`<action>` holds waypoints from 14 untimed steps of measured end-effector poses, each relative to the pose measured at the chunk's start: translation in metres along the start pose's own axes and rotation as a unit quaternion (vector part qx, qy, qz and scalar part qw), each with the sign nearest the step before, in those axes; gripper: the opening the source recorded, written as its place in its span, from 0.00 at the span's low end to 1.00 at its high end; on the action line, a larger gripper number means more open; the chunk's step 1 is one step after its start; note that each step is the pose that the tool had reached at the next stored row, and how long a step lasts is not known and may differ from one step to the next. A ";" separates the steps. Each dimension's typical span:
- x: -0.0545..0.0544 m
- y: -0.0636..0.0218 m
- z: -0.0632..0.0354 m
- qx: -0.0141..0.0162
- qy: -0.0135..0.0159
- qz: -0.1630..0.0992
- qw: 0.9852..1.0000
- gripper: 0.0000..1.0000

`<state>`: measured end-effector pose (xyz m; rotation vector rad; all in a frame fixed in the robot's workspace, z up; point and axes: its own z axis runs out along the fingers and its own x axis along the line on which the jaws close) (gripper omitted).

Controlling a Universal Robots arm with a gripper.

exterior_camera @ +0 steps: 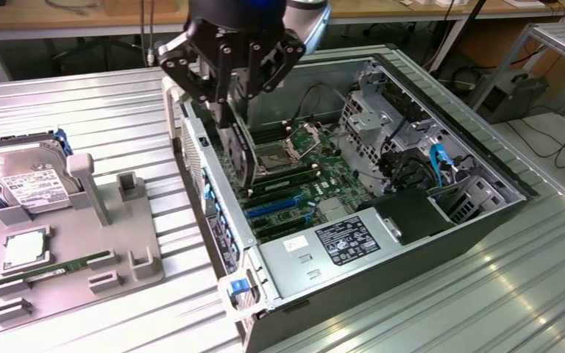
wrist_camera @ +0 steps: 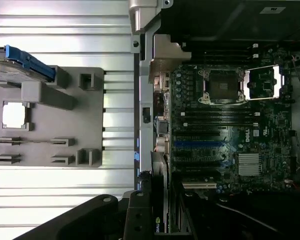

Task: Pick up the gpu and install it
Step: 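Pick up the gpu and move the gpu toward the slot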

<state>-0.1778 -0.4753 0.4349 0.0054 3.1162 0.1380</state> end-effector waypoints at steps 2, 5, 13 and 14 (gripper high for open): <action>-0.015 0.0000 0.0005 -0.001 0.000 0.000 1.000 0.26; -0.032 -0.0001 0.0032 -0.001 0.001 0.000 1.000 0.26; -0.073 0.0011 0.0207 0.001 0.003 0.000 1.000 0.26; -0.077 0.0013 0.0225 0.001 0.003 0.000 1.000 0.26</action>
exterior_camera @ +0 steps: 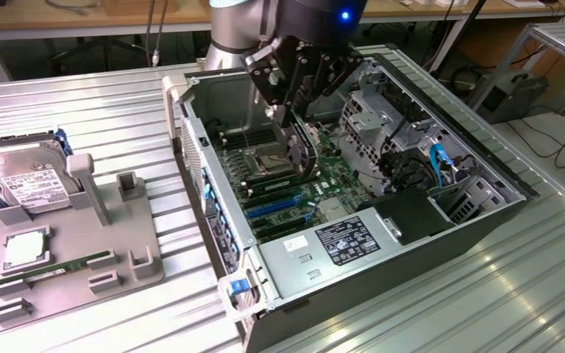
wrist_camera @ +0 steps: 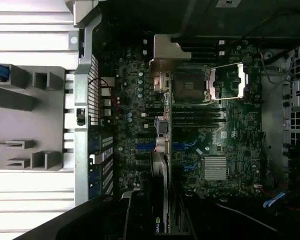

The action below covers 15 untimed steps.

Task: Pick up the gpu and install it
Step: 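Pick up the gpu and move the gpu toward the slot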

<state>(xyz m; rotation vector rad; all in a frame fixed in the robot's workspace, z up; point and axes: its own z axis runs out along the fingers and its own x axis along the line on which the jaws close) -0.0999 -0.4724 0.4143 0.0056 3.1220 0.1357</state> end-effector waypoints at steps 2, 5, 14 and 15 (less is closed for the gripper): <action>-0.009 0.0005 0.0040 0.000 0.000 0.000 1.000 0.26; -0.023 0.0014 0.0098 0.001 0.001 0.000 1.000 0.26; -0.056 0.0036 0.0224 0.001 0.005 0.001 1.000 0.26; -0.056 0.0036 0.0224 0.001 0.005 0.001 1.000 0.26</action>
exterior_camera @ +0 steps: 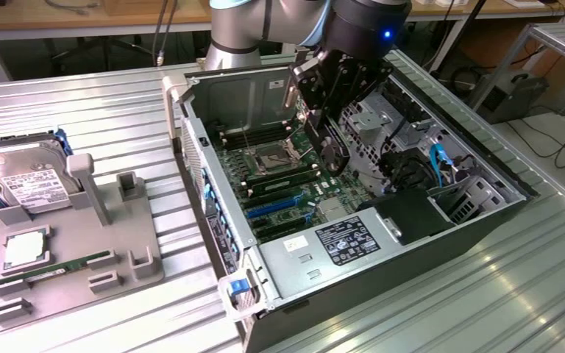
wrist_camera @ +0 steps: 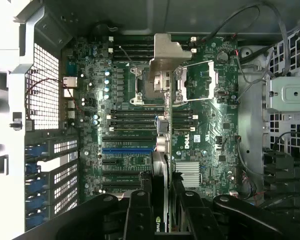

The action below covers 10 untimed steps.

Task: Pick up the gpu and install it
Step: 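Insert the gpu into the slot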

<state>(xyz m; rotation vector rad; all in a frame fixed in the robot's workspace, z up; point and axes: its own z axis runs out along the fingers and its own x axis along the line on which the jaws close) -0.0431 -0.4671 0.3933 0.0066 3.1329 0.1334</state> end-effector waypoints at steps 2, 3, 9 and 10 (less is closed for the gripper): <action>0.000 0.0000 0.0000 0.000 0.000 0.000 1.000 0.26; 0.000 0.0000 0.0000 0.000 0.000 0.000 1.000 0.26; 0.000 0.0000 0.0000 0.000 0.000 0.000 1.000 0.26; 0.000 0.0000 0.0000 0.000 0.000 0.000 1.000 0.26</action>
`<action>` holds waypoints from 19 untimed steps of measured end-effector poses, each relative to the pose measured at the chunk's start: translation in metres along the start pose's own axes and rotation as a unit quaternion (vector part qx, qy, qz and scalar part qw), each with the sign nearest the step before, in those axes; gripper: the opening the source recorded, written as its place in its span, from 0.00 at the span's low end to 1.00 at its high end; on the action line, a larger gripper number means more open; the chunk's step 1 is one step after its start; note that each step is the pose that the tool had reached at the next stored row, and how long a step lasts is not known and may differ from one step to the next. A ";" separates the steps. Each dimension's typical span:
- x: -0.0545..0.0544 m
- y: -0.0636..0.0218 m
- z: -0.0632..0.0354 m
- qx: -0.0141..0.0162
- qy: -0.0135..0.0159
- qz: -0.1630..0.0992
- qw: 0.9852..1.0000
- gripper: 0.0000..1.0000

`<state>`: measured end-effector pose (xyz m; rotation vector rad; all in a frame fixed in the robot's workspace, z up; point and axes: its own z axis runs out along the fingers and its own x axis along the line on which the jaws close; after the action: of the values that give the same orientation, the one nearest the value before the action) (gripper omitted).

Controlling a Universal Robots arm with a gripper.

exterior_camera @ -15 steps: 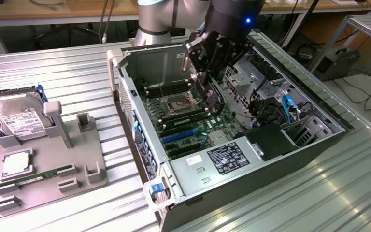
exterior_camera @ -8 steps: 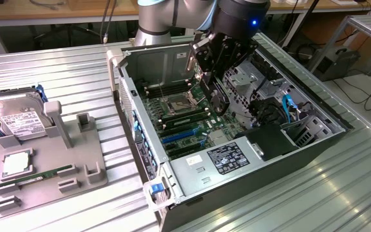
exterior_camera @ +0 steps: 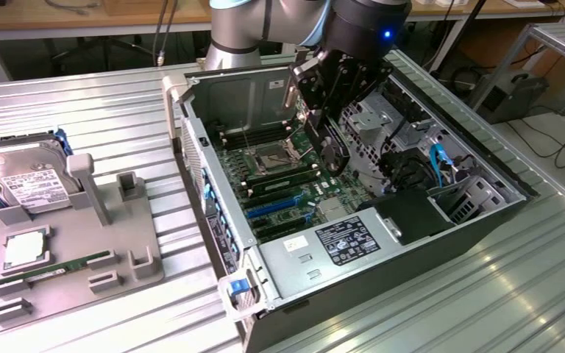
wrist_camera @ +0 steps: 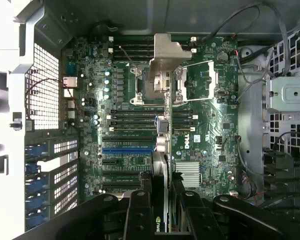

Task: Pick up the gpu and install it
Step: 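Insert the gpu into the slot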

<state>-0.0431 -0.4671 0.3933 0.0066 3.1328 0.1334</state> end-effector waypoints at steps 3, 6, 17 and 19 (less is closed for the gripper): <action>0.000 0.0000 0.0002 0.000 0.000 -0.004 1.000 0.26; 0.000 -0.0001 0.0013 0.000 0.006 -0.065 0.998 0.26; 0.000 -0.0006 0.0068 -0.001 0.016 -0.184 0.983 0.26; 0.000 -0.0007 0.0088 -0.001 0.018 -0.214 0.977 0.26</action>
<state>-0.0432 -0.4671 0.3845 -0.6711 3.0790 0.1332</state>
